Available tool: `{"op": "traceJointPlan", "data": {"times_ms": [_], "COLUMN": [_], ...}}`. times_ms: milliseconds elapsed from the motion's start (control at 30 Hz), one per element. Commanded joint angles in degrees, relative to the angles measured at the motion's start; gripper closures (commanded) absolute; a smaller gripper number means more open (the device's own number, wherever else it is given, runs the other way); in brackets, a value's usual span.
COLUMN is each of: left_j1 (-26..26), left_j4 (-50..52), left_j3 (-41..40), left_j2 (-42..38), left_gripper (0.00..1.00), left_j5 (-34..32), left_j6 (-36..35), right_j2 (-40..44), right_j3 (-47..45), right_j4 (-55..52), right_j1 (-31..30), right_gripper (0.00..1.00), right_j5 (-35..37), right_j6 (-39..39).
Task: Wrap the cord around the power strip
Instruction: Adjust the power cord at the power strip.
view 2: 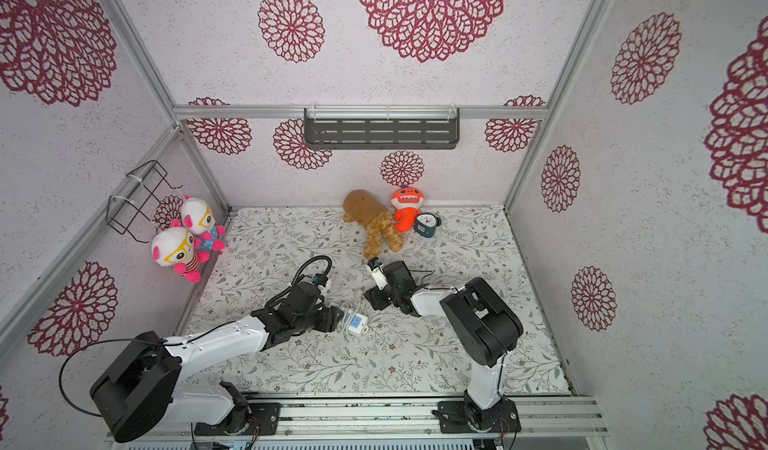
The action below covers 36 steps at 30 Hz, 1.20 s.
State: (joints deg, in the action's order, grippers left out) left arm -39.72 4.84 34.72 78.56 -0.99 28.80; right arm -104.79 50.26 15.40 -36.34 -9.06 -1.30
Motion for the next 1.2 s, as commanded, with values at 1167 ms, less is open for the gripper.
{"op": "traceJointPlan", "data": {"times_ms": [1167], "left_j1": [-3.83], "left_j4": [-6.14], "left_j3": [-4.72], "left_j2": [6.45], "left_gripper": [0.36], "left_j5": [-3.97], "left_j6": [1.45], "right_j2": [-0.58], "right_j3": [9.31], "right_j4": [-5.11], "right_j1": [-5.56], "right_gripper": [0.27], "right_j5": [9.53], "right_j6": [13.82]}}
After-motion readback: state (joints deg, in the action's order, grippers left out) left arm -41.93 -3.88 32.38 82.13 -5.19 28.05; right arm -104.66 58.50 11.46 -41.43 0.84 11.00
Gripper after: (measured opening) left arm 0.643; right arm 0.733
